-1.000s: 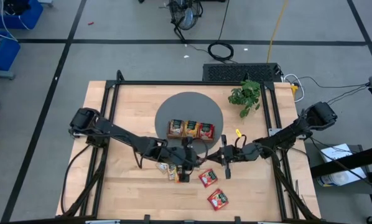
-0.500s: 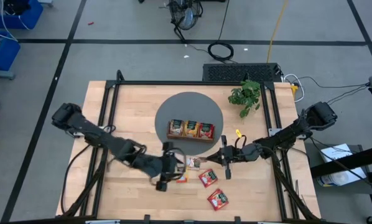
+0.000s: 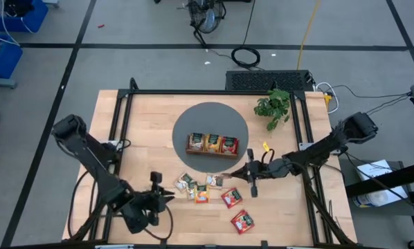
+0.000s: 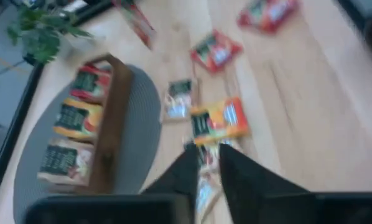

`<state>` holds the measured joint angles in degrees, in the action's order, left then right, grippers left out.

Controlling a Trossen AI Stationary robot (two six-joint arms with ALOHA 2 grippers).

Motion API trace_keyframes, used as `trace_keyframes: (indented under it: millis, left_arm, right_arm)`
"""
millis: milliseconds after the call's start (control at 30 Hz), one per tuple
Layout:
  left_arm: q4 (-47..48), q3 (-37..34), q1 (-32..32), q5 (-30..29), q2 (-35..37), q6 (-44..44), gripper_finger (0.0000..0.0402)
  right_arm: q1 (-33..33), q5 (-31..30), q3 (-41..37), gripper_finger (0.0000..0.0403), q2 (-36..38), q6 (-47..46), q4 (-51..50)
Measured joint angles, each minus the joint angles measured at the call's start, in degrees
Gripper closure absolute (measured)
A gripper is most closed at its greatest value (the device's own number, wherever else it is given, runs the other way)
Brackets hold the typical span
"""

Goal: Pick & Place Tea
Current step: Put the red tea bag into the right section of the wooden organizer

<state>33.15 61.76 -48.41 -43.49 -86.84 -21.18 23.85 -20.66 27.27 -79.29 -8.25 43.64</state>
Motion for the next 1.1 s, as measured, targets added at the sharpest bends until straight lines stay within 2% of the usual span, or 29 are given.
trace_keyframes:
  millis: [67,167,233,333,433,533,667,867,1100]
  left_arm:
    - [-5.4,-4.7,0.3,0.1,0.8,2.0,0.0381]
    - [-19.9,-12.2,3.1,2.8,2.4,9.5,0.0392]
    - [-30.3,-17.9,5.5,7.7,4.1,17.1,0.0391]
    - [-45.7,-26.1,10.9,18.9,7.6,24.6,0.0397]
    - [-59.8,-33.3,16.5,24.9,10.6,25.0,0.0393]
    - [-71.8,-38.7,19.7,28.9,10.9,24.0,0.0394]
    - [-78.4,-42.1,20.8,31.6,10.5,23.0,0.0395]
    - [-78.4,-42.3,20.2,32.0,10.4,23.0,0.0376]
    - [-78.4,-42.3,20.2,31.9,10.4,22.2,0.0393]
  right_arm:
    - [-1.1,0.0,0.0,0.0403,2.6,0.1,-3.8]
    - [-3.7,0.1,0.0,0.0403,7.3,0.2,-9.1]
    - [-6.5,2.1,0.2,0.0403,10.5,0.1,-13.6]
    - [-11.5,7.6,2.4,0.0403,13.2,-0.8,-23.1]
    - [-15.3,10.2,5.7,0.0403,12.6,-1.5,-31.8]
    - [-18.1,9.1,6.4,0.0403,11.5,0.2,-32.4]
    - [-21.6,8.9,6.5,0.0403,11.2,2.2,-32.7]
    - [-24.3,9.2,6.5,0.0403,11.2,3.3,-33.7]
    - [-28.9,18.3,8.2,0.0403,11.2,2.5,-33.4]
